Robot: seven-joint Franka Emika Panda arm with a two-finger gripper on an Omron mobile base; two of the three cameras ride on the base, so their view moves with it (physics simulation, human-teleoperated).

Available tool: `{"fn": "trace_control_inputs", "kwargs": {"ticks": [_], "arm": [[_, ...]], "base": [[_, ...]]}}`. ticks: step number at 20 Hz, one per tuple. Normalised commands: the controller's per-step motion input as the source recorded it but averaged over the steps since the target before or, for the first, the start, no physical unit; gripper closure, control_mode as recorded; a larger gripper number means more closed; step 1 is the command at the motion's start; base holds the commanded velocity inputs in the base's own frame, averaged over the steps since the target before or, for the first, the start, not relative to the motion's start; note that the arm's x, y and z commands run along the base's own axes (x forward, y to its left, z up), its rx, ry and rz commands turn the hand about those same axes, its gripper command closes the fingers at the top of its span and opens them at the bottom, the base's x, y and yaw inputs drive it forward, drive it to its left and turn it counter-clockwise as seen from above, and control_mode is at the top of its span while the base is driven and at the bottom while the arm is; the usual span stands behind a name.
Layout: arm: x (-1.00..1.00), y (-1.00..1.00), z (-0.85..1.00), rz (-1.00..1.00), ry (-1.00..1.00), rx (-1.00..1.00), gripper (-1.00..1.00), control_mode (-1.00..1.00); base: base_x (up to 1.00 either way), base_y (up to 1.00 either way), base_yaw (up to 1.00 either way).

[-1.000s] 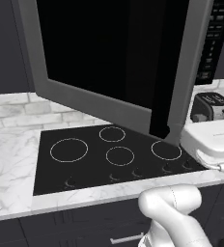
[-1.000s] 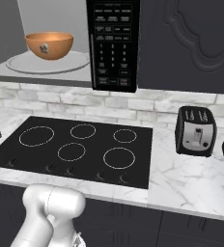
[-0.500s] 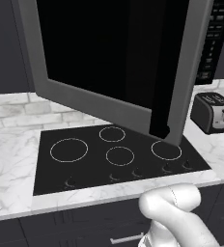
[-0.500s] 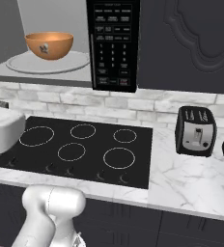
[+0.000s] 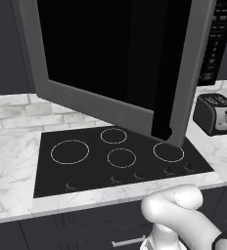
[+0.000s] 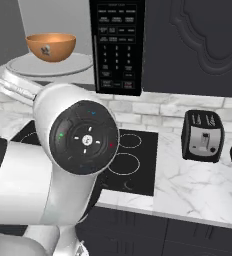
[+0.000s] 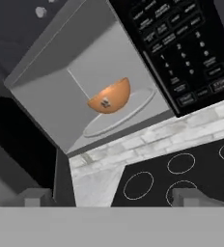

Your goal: The microwave is finished heating the chicken drumstick and potato. Take the bowl containing the food and place it on the dining counter.

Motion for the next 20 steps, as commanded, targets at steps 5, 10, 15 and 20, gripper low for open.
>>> {"fn": "trace_control_inputs", "kwargs": {"ticks": [5, 10, 15, 20], "arm": [[1.0, 0.1, -0.77, 0.09, 0.24, 0.28, -1.0, -1.0], [0.99, 0.33, -0.1, 0.0, 0.16, 0.2, -1.0, -1.0], [0.75, 0.51, 0.01, 0.01, 0.19, 0.09, -1.0, -1.0], [0.45, 0.77, 0.0, 0.06, 0.21, 0.0, -1.0, -1.0]], "base": [[0.0, 0.0, 0.0], [0.0, 0.0, 0.0], [0.0, 0.0, 0.0], [0.0, 0.0, 0.0]]}}
